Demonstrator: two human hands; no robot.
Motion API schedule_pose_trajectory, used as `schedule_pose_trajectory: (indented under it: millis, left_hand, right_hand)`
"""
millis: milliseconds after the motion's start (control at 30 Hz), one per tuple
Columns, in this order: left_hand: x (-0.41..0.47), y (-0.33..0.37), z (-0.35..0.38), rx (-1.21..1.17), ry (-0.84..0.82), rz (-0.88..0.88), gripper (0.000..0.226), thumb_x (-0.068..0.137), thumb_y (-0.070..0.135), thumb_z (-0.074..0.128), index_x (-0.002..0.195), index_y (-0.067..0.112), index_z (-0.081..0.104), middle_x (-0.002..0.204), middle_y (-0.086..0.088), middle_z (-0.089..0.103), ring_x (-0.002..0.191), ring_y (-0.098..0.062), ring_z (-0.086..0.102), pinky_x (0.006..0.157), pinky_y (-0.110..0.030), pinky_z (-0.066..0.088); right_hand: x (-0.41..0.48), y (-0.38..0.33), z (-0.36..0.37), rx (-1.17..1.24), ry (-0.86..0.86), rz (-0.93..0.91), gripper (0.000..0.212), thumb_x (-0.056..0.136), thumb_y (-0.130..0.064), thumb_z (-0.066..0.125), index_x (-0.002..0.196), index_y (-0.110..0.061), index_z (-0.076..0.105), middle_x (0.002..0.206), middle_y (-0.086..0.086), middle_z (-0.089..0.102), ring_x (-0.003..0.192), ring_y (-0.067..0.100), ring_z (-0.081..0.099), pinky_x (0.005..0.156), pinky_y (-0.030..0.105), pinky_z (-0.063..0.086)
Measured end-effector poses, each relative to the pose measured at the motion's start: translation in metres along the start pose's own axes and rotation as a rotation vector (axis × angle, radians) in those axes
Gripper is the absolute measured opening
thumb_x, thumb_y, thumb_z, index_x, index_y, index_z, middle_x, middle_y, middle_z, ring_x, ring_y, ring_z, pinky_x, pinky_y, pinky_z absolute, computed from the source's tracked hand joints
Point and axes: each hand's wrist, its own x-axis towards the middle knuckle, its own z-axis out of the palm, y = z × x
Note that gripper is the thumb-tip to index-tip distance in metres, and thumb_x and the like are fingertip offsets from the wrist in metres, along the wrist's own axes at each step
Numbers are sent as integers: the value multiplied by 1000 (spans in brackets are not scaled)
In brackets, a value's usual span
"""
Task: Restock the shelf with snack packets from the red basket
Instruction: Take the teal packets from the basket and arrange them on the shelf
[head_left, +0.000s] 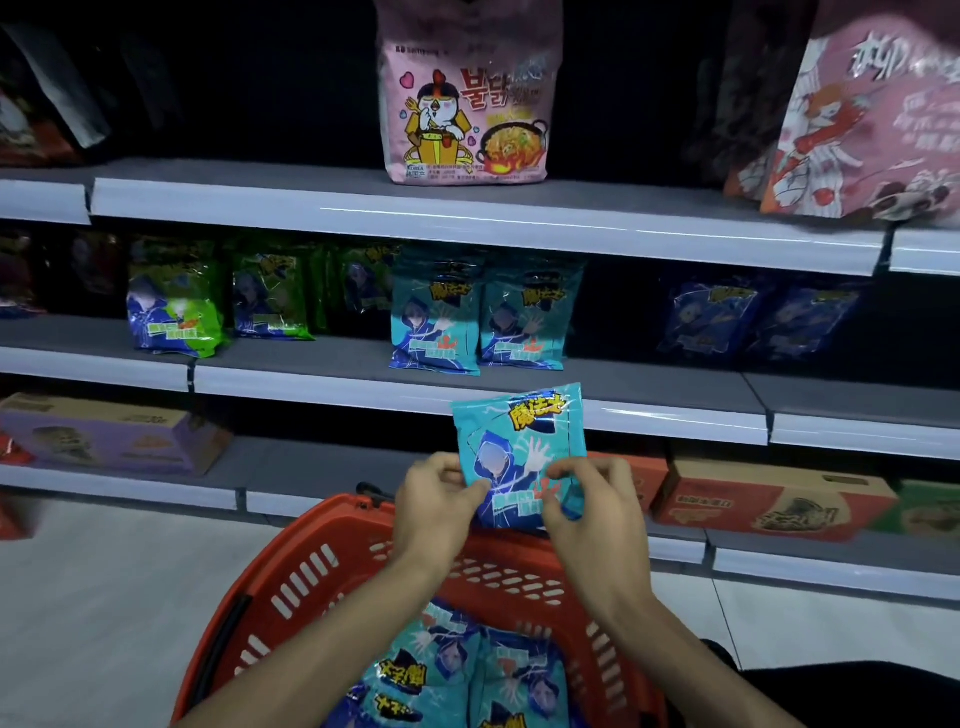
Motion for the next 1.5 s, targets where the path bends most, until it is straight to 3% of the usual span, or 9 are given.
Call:
schedule_pose_trajectory:
  millis: [167,467,533,667,733,933,1033,1267,1500]
  left_hand:
    - [50,15,17,-11,22,-9,7,90,13,76,83,14,76,67,3,66,62,-14,57,62,-26,45]
    - [133,50,45,7,57,-17,34,94,12,68,67,17,48,64,3,44,61,-21,40,62,-29,35]
    - [145,58,49,-10,47,1,25,95,3,60,76,18,58,71,7,47,62,-14,44,61,-24,37]
    - [162,65,61,-36,43,12,43,100,2,49,137,15,65,106,1,69,74,-13,58,70,-23,44]
    - [167,63,67,-46,64,29,45,97,2,49,135,17,67,117,-2,74,77,-16,58,72,-25,44]
    - [163,56,69,-112,121,94,35,103,9,51,133,18,68,87,22,58,73,4,57,70,-16,46]
    - [161,55,69,-150,110,101,37,102,6,53,136,16,64,96,16,59,78,0,59,66,-4,43]
    - [161,53,70,-258,5,22,58,100,-3,56,155,13,45,130,1,60,124,-19,62,91,-22,49]
    - [145,44,53,349,74,506,51,101,6,50,148,23,53,148,8,51,120,-11,55,98,-37,52]
  right_hand:
    - [45,-1,7,-219,-4,-44,29,90,-23,67,118,-28,71,119,-2,54,114,22,45,102,39,46]
    - [129,-11,38,-90,-76,42,48,92,-16,64,140,-19,64,138,10,51,128,31,50,110,36,43]
    - [145,-8,46,-69,-81,68,49,93,-17,64,142,-19,63,139,10,49,128,30,52,110,38,45]
    - [170,0,58,-56,-64,76,52,92,-17,63,144,-20,61,141,8,45,130,29,49,111,38,44]
    - [177,6,63,-47,-42,67,49,93,-15,63,142,-20,63,138,7,45,128,27,50,106,37,47]
    - [175,16,69,28,37,6,48,92,-9,60,138,-23,66,134,2,46,122,24,54,100,41,52]
    - [174,17,71,52,68,-45,51,90,-6,58,138,-23,65,138,1,45,125,22,53,101,41,52]
    - [179,22,73,11,-62,2,60,90,-6,60,147,-26,57,164,3,27,147,21,37,111,32,41]
    - [168,22,57,-239,39,-101,55,91,-5,55,143,-22,61,163,16,31,144,36,39,92,45,53]
